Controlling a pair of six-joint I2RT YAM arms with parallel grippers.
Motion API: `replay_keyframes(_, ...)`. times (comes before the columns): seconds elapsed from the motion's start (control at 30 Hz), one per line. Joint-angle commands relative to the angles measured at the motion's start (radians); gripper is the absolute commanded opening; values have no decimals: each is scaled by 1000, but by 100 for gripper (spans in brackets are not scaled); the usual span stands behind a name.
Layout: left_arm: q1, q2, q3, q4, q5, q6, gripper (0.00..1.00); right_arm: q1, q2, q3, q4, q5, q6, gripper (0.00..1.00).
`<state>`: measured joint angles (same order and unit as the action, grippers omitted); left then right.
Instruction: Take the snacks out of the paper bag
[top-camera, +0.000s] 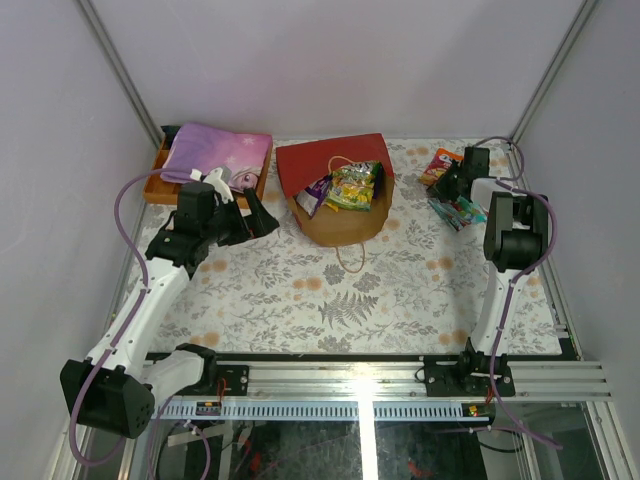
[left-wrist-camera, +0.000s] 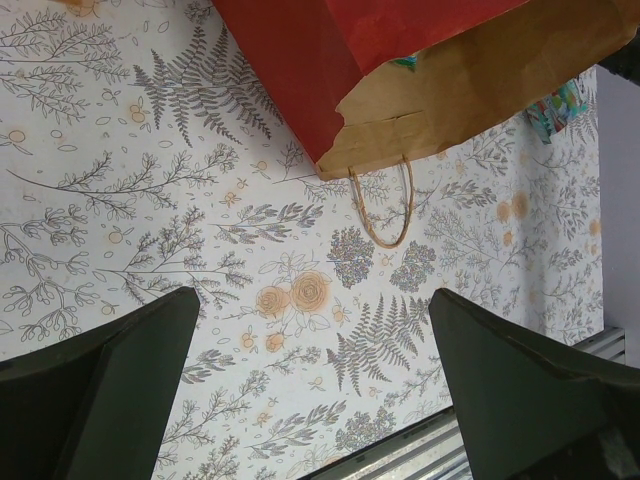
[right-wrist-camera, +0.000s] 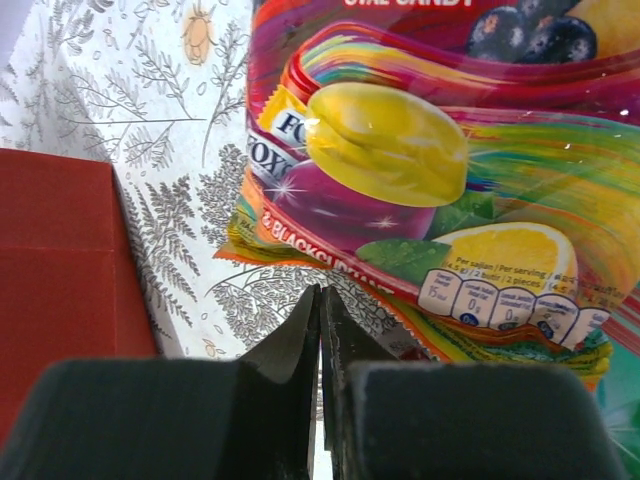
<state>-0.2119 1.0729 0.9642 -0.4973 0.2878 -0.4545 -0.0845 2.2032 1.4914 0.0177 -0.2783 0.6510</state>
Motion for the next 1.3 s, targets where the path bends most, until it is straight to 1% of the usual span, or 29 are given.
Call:
replay_keyframes(0.0,8,-15,-2,-12,-9,18,100,12,-125,29,80,-19,6,0)
replay_keyframes(0.1,8,-13,-4,-11,-8,17,100,11,-138,95,41,21,-19,0)
replay_keyframes(0.2,7,-10,-10,-2,-2,12,100,9,-96,190,-31,51,-45,0)
replay_keyframes(0.27,8,-10,-11,-1,1,13,100,8,-69,214,-52,68,-52,0)
replay_keyframes(0.47,8,-20,-14,-13,-15,23,100,5,-26,162,-38,85,-56,0)
replay_keyframes(0.6,8,-15,-16,-12,-15,22,100,5,-37,29,25,75,-33,0)
replay_keyframes(0.67,8,-12,-17,-9,-13,21,100,4,-31,-6,40,74,-28,0)
replay_keyframes(0.77,8,-10,-16,-9,-9,23,100,5,-12,-6,29,62,-33,0)
replay_keyframes(0.9,9,-14,-17,-11,-13,20,100,5,-27,-14,36,50,-27,0)
replay_keyframes(1.07,8,-12,-19,-10,-10,17,100,6,-116,-19,49,38,-28,0)
replay_keyframes(1.17,9,-12,-18,-10,-7,17,100,5,-145,36,0,68,-59,0)
replay_keyframes(1.27,7,-12,-18,-10,-4,16,100,5,-124,115,-55,91,-91,0)
